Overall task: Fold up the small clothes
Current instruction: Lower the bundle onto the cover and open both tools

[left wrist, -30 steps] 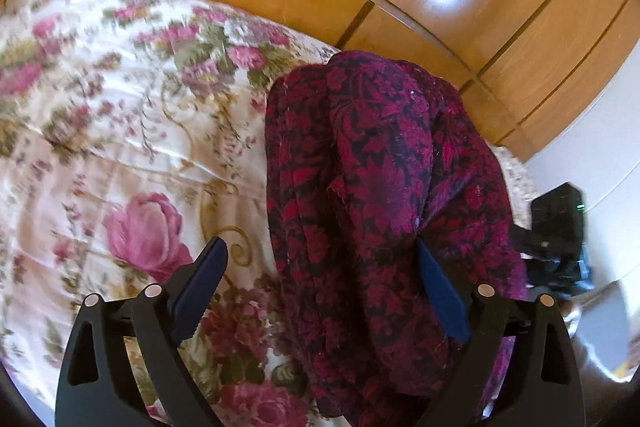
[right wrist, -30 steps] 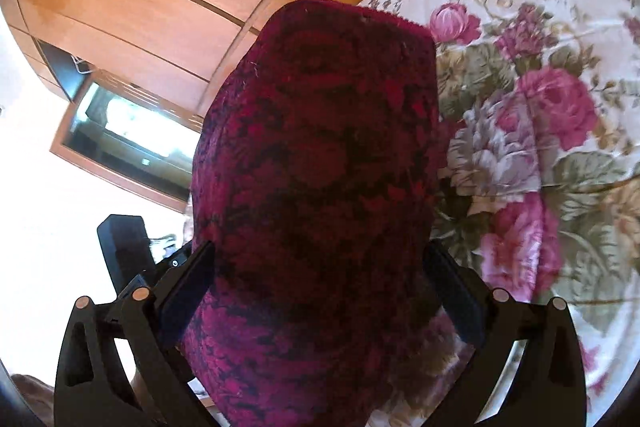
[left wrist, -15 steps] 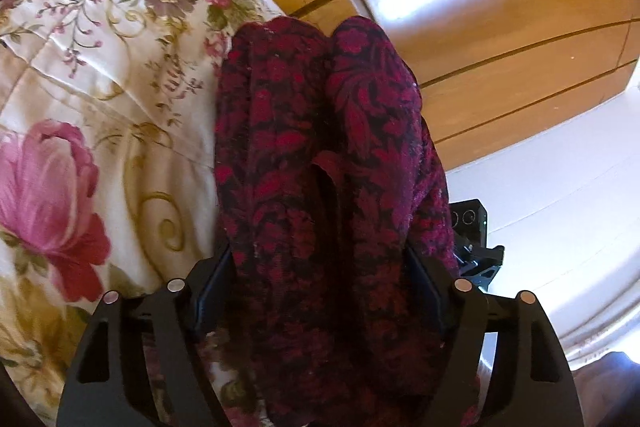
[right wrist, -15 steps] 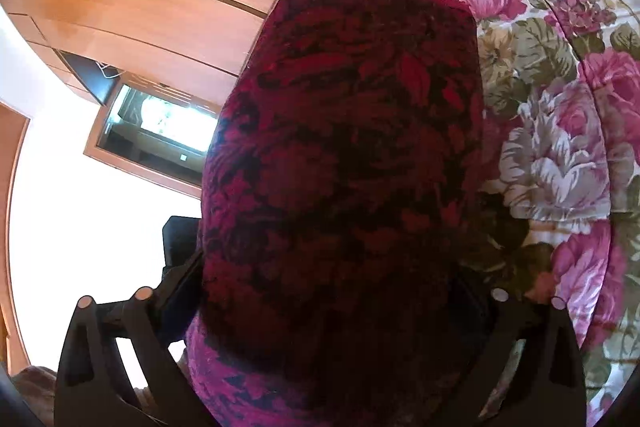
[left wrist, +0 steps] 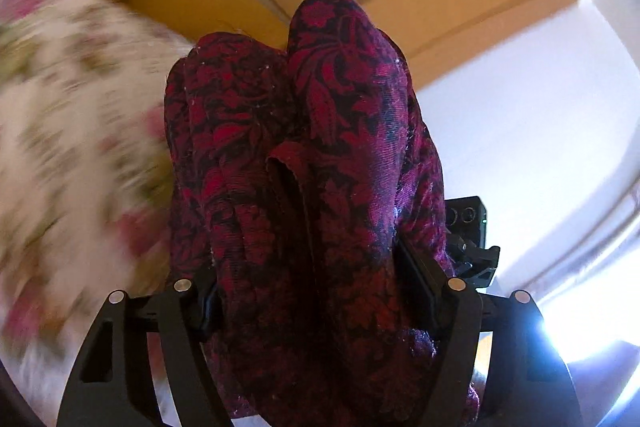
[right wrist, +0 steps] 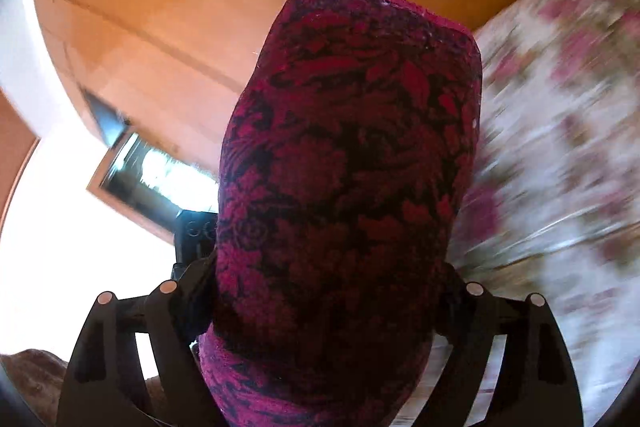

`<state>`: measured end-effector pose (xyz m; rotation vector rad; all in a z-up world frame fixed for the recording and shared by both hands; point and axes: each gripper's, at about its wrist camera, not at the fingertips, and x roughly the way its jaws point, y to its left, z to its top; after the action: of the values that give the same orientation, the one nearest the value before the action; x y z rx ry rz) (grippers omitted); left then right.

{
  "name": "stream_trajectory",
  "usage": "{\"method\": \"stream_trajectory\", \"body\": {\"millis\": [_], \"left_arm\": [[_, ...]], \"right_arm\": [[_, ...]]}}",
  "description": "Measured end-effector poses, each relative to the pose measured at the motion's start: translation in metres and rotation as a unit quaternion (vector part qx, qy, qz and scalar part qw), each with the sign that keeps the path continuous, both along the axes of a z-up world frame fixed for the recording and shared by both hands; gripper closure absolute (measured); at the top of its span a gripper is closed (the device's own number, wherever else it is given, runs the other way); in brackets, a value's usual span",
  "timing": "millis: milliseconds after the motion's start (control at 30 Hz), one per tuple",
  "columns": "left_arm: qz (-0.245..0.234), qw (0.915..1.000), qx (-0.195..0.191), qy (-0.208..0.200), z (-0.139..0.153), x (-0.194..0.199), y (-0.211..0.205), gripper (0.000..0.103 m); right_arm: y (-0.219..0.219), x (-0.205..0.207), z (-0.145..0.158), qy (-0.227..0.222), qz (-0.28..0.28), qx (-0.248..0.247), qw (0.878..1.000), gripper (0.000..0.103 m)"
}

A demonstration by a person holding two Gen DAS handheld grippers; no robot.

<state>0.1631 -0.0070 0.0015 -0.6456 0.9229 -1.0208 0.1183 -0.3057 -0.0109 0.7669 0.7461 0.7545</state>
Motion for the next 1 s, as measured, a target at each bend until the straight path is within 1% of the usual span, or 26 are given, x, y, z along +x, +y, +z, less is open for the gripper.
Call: {"method": "stream_trajectory", "body": {"millis": [100,133,167,200,233,300,367,400,433,467,533,600,633,667,700,767,833,867,900,933,967,1000], "left_arm": [[-0.039,0.9990,0.019,-0.008,0.012,0.036,-0.066,0.032],[-0.056,0.9980,0.027,-0.012,0.016,0.051,-0.096,0.032],[-0.064,0.9973,0.033,-0.013,0.018,0.058,-0.111,0.032],[-0.077,0.9959,0.046,-0.014,0.019,0.069,-0.138,0.032],[-0.085,0.9947,0.055,-0.014,0.019,0.075,-0.153,0.032],[-0.104,0.9908,0.084,-0.018,0.016,0.085,-0.186,0.032],[-0.113,0.9817,0.149,-0.033,0.004,0.090,-0.219,0.032],[-0.113,0.9736,0.194,-0.040,-0.006,0.090,-0.232,0.032],[-0.111,0.9674,0.223,-0.043,-0.013,0.090,-0.237,0.031],[-0.110,0.9619,0.246,-0.047,-0.021,0.088,-0.242,0.029],[-0.094,0.9642,0.241,-0.057,-0.026,0.083,-0.241,0.024],[-0.078,0.9650,0.244,-0.056,-0.024,0.082,-0.236,0.024],[-0.070,0.9626,0.252,-0.069,-0.019,0.075,-0.232,0.024],[-0.063,0.9577,0.266,-0.089,-0.012,0.069,-0.234,0.024],[-0.055,0.9498,0.285,-0.117,-0.004,0.064,-0.237,0.024],[-0.041,0.9388,0.307,-0.151,0.004,0.058,-0.239,0.024],[-0.023,0.9300,0.324,-0.173,0.011,0.054,-0.242,0.022],[-0.015,0.9271,0.330,-0.178,0.012,0.050,-0.241,0.021],[-0.006,0.9251,0.334,-0.181,0.011,0.049,-0.241,0.020],[-0.001,0.9240,0.336,-0.182,0.012,0.044,-0.233,0.020],[0.006,0.9227,0.340,-0.181,0.013,0.041,-0.232,0.019],[0.010,0.9220,0.343,-0.179,0.012,0.041,-0.235,0.018]], "right_arm": [[-0.053,0.004,0.002,-0.005,-0.064,-0.004,0.998,0.020],[-0.073,0.005,0.000,-0.002,-0.089,-0.003,0.996,0.020],[-0.087,0.006,-0.003,0.002,-0.108,-0.003,0.994,0.020],[-0.104,0.006,-0.007,0.007,-0.129,-0.003,0.992,0.020],[-0.117,0.005,-0.011,0.011,-0.143,-0.002,0.990,0.020],[-0.141,0.001,-0.022,0.024,-0.178,-0.011,0.984,0.019],[-0.156,-0.004,-0.037,0.050,-0.207,-0.044,0.976,0.018],[-0.158,-0.005,-0.045,0.066,-0.214,-0.062,0.973,0.018],[-0.155,-0.004,-0.054,0.083,-0.216,-0.085,0.969,0.017],[-0.144,-0.003,-0.062,0.094,-0.220,-0.109,0.965,0.015],[-0.142,-0.010,-0.067,0.082,-0.235,-0.109,0.962,0.004],[-0.140,-0.014,-0.066,0.081,-0.240,-0.109,0.961,0.002],[-0.138,-0.016,-0.064,0.083,-0.244,-0.117,0.959,0.002],[-0.139,-0.017,-0.059,0.083,-0.249,-0.130,0.956,0.002],[-0.139,-0.022,-0.050,0.076,-0.258,-0.153,0.951,0.002],[-0.142,-0.035,-0.025,0.054,-0.287,-0.207,0.934,0.002],[-0.135,-0.045,0.004,0.025,-0.315,-0.248,0.916,0.003],[-0.130,-0.044,0.014,0.014,-0.318,-0.254,0.913,0.004],[-0.126,-0.044,0.025,-0.001,-0.317,-0.260,0.912,0.011],[-0.125,-0.047,0.025,-0.008,-0.312,-0.265,0.912,0.020],[-0.117,-0.045,0.030,-0.013,-0.302,-0.278,0.912,0.024],[-0.109,-0.031,0.034,-0.011,-0.294,-0.288,0.911,0.031]]}}
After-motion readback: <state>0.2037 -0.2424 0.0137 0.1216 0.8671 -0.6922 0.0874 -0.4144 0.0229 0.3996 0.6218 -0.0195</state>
